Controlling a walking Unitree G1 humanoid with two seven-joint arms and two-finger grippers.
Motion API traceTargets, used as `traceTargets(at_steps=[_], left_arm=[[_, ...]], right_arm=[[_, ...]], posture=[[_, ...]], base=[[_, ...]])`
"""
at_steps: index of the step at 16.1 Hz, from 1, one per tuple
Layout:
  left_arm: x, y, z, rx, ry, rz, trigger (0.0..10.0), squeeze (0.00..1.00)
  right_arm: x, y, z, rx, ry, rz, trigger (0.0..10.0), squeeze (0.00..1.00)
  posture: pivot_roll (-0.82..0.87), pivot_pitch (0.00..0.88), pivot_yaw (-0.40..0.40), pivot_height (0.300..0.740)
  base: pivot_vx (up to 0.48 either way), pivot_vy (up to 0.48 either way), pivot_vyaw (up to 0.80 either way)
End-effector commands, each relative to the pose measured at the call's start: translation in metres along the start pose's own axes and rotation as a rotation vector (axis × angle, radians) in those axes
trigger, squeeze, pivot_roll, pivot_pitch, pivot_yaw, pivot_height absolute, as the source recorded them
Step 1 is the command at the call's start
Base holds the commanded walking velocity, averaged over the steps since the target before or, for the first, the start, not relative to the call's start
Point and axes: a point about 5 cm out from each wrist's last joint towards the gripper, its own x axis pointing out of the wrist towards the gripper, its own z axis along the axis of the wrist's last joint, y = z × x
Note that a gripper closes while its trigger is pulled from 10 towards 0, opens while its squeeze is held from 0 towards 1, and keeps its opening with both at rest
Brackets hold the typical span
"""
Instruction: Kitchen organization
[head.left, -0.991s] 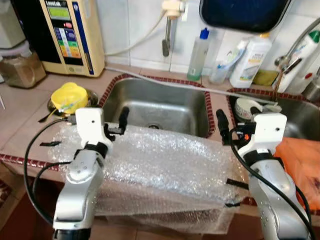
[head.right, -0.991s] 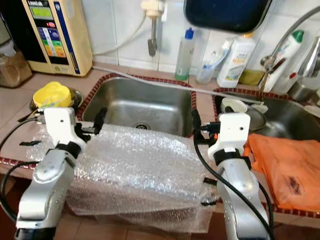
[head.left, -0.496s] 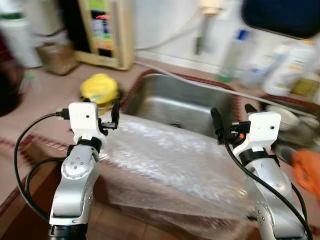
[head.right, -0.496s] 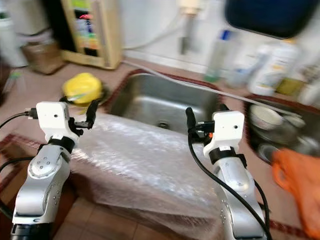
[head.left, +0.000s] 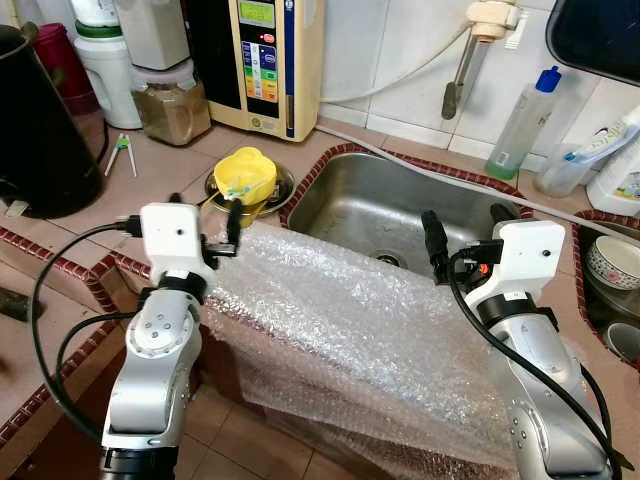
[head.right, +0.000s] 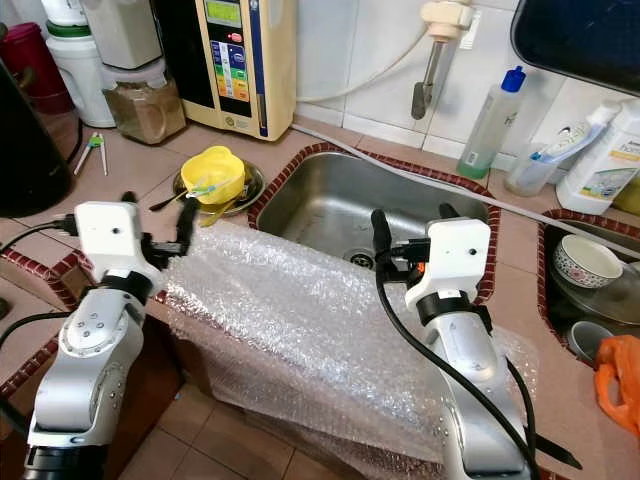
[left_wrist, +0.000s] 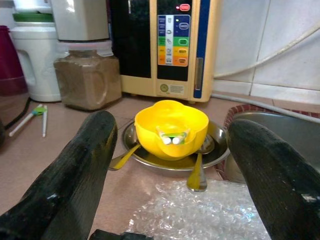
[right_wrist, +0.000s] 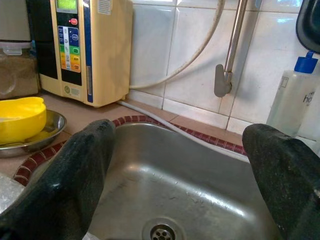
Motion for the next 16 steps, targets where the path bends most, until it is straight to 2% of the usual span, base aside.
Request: traceTargets(at_steps=[1,7,16], left_arm=[[0.0011,-0.0019,0.0051,-0.007,-0.02,-0.014,10.0,0.0],[-0.0003,-0.0048,0.0058,-0.022,-0.023,-0.048,10.0,0.0],[-0.0016,-0.0065,0.0015,-0.047,-0.003,-0.056,10.0,0.0]], right_arm=[[0.0005,-0.002,0.0037,-0.001,-0.019,-0.007,10.0,0.0],[-0.001,0.0002,0.0037,0.002,-0.021,0.005,10.0,0.0],[-0.0007,-0.0003,0.0034,-0.007,-0.019,0.013,10.0,0.0]], posture=[[0.01,0.044,-0.049,0.74],[0.01,0.05,-0.049,0.74],[0.0,0.047,-0.05,0.74]], base=[[0.0,0.0,0.0],[0.0,0.0,0.0],[0.279,0.0,0.0]])
